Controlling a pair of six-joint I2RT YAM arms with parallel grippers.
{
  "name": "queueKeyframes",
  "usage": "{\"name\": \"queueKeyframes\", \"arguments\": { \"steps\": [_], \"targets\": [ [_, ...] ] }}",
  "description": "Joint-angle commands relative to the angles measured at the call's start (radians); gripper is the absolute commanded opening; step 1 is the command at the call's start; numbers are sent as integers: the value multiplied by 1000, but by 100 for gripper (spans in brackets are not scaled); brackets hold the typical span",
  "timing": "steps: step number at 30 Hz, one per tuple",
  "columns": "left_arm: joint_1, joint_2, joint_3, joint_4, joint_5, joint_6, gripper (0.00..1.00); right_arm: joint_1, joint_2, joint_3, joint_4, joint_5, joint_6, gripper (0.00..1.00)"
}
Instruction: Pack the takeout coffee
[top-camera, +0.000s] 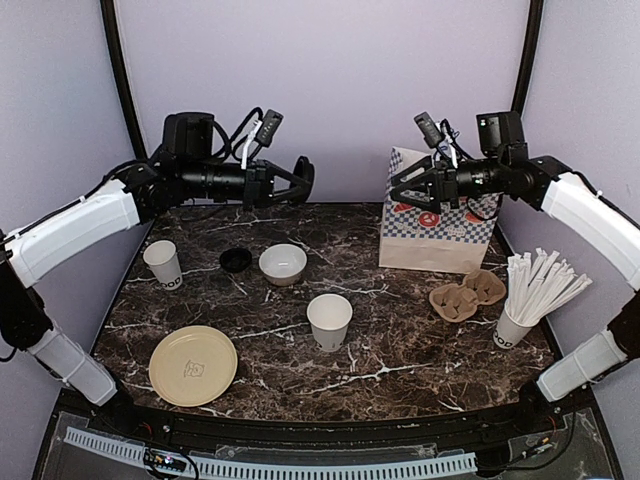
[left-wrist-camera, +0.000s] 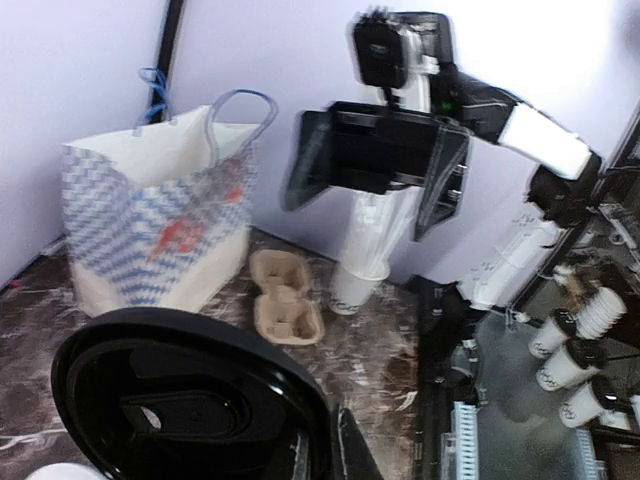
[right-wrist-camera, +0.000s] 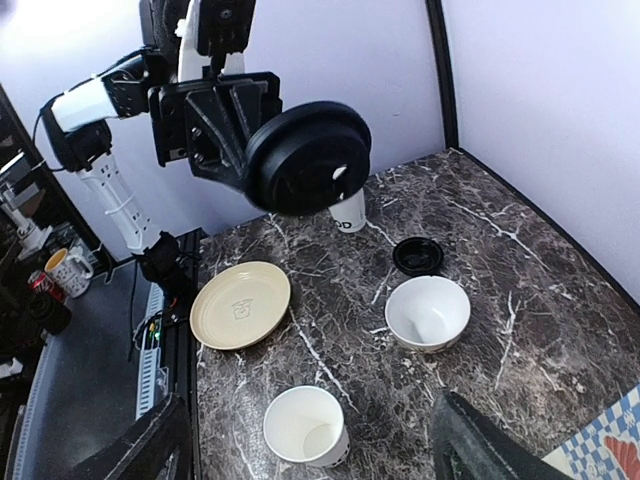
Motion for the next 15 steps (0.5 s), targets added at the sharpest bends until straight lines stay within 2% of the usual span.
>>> {"name": "queueKeyframes", "arguments": {
  "steps": [1, 2, 5, 15],
  "targets": [
    [-35, -33, -184, 561, 220, -267, 8, 6, 9, -45, 151, -96, 281, 89],
    [-39, -32, -201, 603, 227, -327, 8, 6, 7, -52, 167, -101, 314, 92],
    [-69, -18, -252, 716, 235, -381, 9, 15, 6, -81, 232, -113, 410, 97],
    [-173, 31, -294, 863, 135, -412, 7, 91, 62, -48, 270, -67, 486, 99]
  ]
}}
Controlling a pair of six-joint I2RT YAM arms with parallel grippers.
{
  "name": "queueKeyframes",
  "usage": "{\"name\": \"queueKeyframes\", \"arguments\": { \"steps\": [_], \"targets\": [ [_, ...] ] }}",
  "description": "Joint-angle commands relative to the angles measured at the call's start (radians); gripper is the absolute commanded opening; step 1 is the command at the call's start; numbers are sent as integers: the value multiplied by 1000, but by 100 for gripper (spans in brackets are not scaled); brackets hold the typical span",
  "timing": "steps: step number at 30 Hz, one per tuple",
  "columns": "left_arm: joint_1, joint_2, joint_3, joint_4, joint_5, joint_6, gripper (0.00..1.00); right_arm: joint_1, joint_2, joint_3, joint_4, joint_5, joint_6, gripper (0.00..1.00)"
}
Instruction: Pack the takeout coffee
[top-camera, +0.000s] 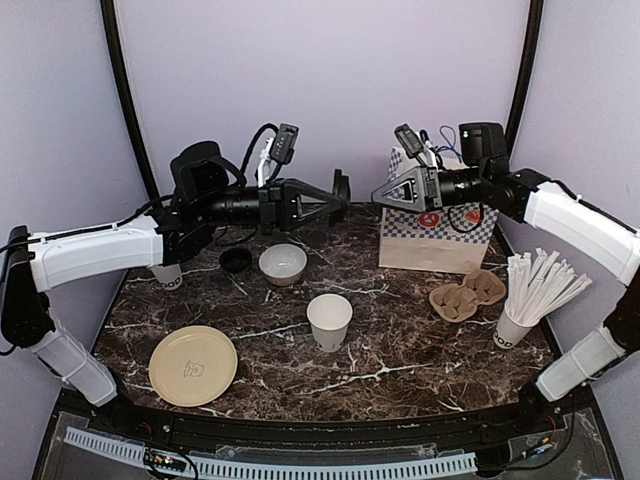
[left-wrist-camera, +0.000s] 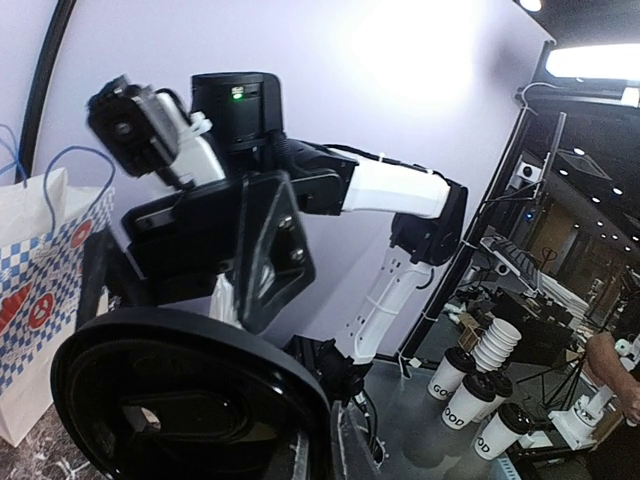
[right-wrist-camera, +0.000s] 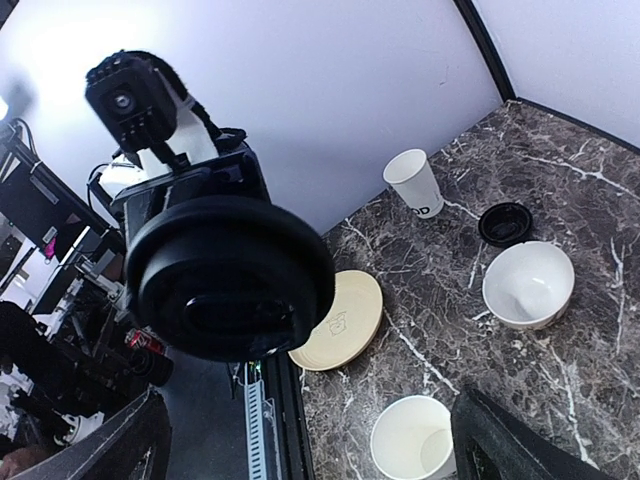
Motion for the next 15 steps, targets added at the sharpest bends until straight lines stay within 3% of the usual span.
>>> {"name": "queueKeyframes", "arguments": {
  "steps": [1, 15],
  "targets": [
    [-33, 17, -19, 157, -42, -46, 7, 26, 28, 49, 50, 13, 56, 99],
    [-55, 48, 20, 110, -77, -6, 7, 54, -1, 30, 114, -39, 86, 97]
  ]
}}
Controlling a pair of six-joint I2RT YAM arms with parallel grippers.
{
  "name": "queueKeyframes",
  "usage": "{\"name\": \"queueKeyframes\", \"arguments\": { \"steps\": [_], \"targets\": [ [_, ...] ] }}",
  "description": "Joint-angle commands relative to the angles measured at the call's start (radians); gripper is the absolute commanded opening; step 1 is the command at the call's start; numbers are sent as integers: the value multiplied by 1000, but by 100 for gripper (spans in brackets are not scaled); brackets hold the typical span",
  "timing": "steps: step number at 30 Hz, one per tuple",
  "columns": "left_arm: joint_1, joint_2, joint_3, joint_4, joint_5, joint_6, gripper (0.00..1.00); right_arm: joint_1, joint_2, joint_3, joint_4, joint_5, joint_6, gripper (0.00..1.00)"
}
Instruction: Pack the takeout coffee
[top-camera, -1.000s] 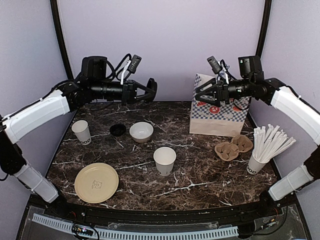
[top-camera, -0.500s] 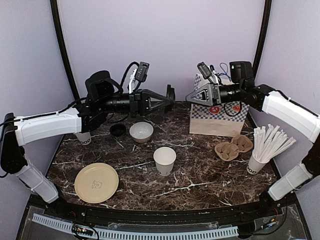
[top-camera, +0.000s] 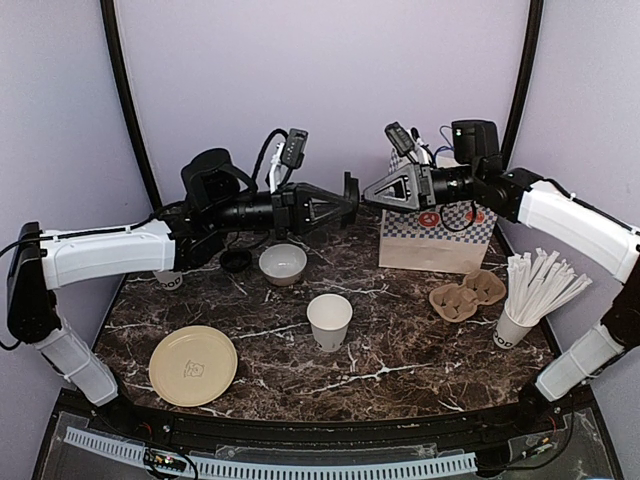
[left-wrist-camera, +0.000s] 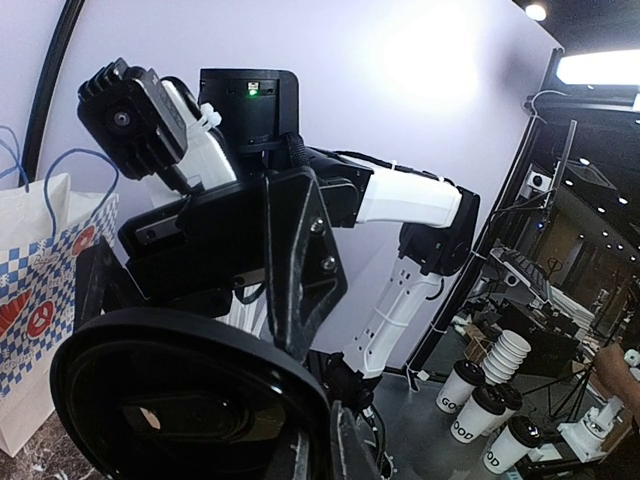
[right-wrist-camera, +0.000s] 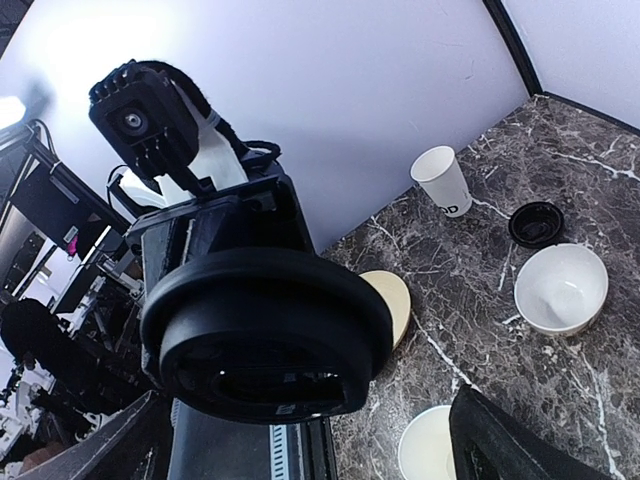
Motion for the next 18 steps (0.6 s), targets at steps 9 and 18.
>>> {"name": "queueKeyframes", "arguments": {
  "steps": [9, 18],
  "targets": [
    [-19, 18, 39, 11, -14, 28, 7, 17, -27, 1, 93, -14, 47, 98],
    [-26, 29, 61, -18, -34, 58, 7, 19, -28, -24, 140, -32, 96, 87]
  ]
}}
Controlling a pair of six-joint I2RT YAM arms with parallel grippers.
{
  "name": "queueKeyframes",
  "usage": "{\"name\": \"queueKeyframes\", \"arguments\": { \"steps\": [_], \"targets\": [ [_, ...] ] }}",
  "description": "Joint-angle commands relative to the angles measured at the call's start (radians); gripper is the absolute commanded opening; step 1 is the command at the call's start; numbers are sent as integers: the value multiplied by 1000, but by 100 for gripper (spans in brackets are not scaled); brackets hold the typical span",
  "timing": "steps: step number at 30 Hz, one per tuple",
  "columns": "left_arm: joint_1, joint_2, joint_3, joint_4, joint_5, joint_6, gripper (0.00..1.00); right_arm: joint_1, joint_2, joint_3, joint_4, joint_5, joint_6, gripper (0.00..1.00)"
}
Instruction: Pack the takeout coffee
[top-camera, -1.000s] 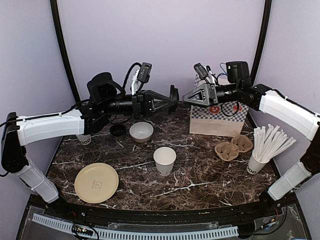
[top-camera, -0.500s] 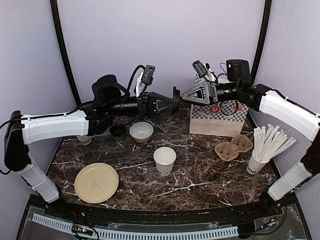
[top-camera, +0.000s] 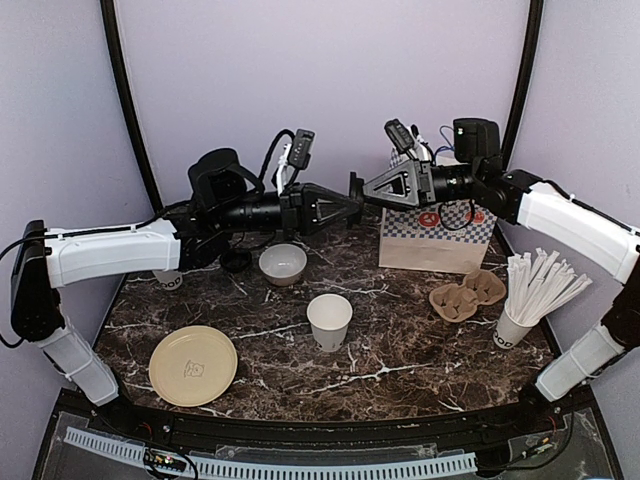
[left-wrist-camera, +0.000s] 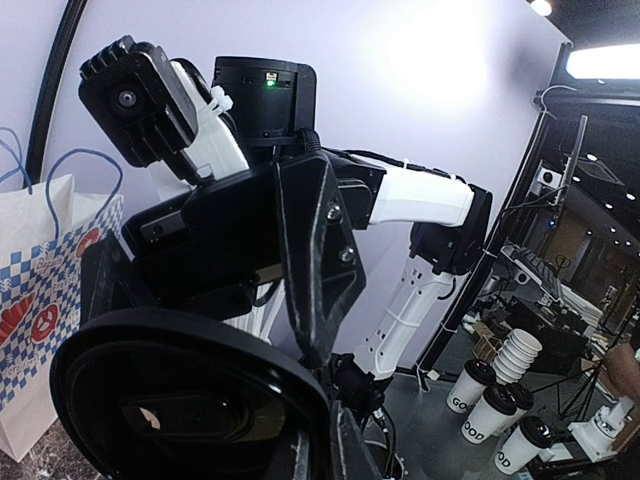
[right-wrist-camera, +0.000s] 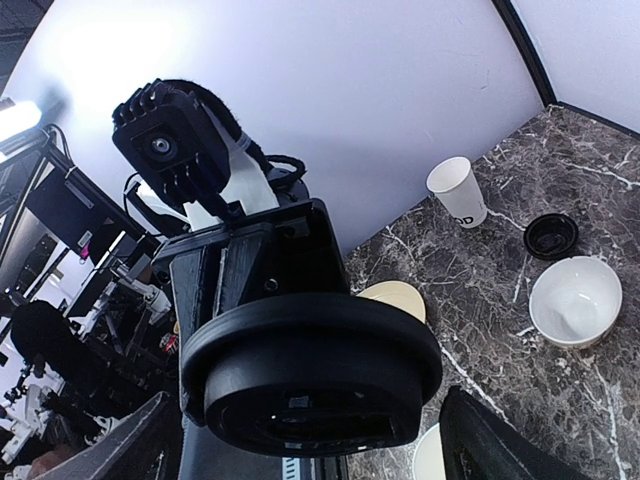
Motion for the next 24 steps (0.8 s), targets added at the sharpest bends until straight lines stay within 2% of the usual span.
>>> {"name": "queueKeyframes", "arguments": {
  "steps": [1, 24],
  "targets": [
    [-9, 0, 36, -5, -6, 30, 7, 10, -26, -20, 68, -15, 32, 87],
    [-23, 8, 59, -25, -25, 66, 8, 17, -19, -47, 81, -4, 41, 85]
  ]
}}
